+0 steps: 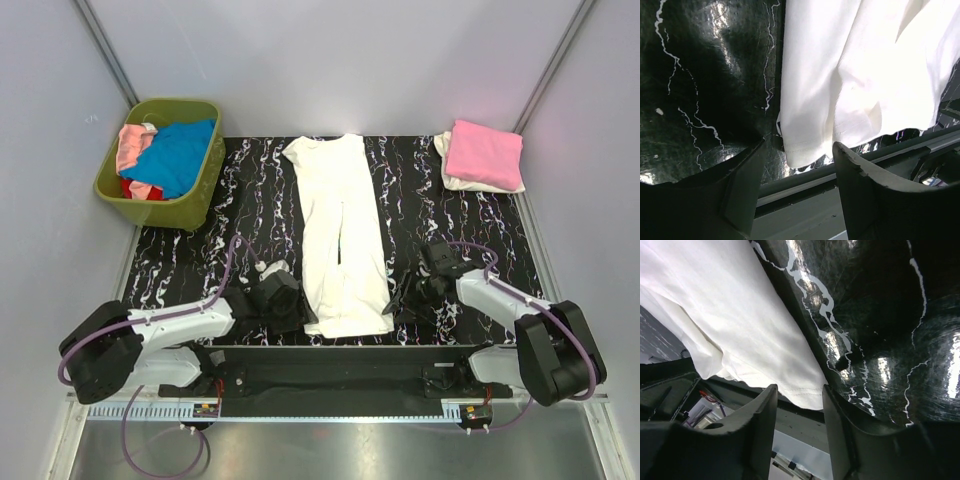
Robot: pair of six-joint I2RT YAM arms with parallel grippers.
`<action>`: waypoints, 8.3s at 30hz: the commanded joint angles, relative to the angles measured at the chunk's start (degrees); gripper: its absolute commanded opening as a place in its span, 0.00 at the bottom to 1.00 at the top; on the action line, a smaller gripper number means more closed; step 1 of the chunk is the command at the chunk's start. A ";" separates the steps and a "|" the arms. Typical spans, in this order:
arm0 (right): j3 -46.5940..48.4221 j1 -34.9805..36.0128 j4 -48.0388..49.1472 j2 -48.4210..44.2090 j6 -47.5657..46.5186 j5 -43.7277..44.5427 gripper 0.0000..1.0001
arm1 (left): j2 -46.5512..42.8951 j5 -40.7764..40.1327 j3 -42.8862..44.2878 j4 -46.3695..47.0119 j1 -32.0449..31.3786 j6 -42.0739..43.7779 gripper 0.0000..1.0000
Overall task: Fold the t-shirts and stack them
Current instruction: Fold the tshirt
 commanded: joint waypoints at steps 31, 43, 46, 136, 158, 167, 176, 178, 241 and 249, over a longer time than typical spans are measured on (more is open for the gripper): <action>3.80 2.78 -5.28 5.42 -4.48 2.91 0.59 | 0.99 1.52 -3.42 5.73 -3.00 -4.87 0.51; 6.08 6.29 -4.49 10.17 -5.71 4.85 0.23 | 0.55 0.11 -5.00 6.70 -3.61 -6.63 0.50; 5.82 6.20 -4.67 9.73 -5.80 4.76 0.07 | 1.08 0.20 -5.36 7.40 -3.87 -6.71 0.52; 130.61 -11.37 -37.71 80.92 -9.32 2.04 0.84 | 66.47 14.08 105.12 -40.59 38.66 39.69 0.65; 41.51 -10.76 -5.55 37.15 -16.96 -3.59 0.78 | 23.66 20.67 28.07 -3.86 33.30 28.27 0.75; 42.03 -8.04 -4.23 40.57 -16.70 -4.73 0.71 | 26.56 21.12 23.12 4.68 31.90 24.84 0.74; 41.68 -6.63 -4.84 41.46 -16.78 -3.68 0.45 | 26.83 17.61 20.31 6.17 30.93 21.77 0.71; 42.03 -6.63 -5.11 41.90 -16.87 -3.68 0.33 | 27.00 17.17 19.96 6.87 30.58 21.15 0.69; 39.30 -0.91 -22.25 -1.62 -7.46 4.76 0.00 | -2.01 3.79 37.53 -30.57 13.51 19.91 0.02; 43.61 -4.52 -19.35 6.30 -9.75 3.71 0.00 | 6.42 10.83 41.13 -28.99 20.99 25.18 0.02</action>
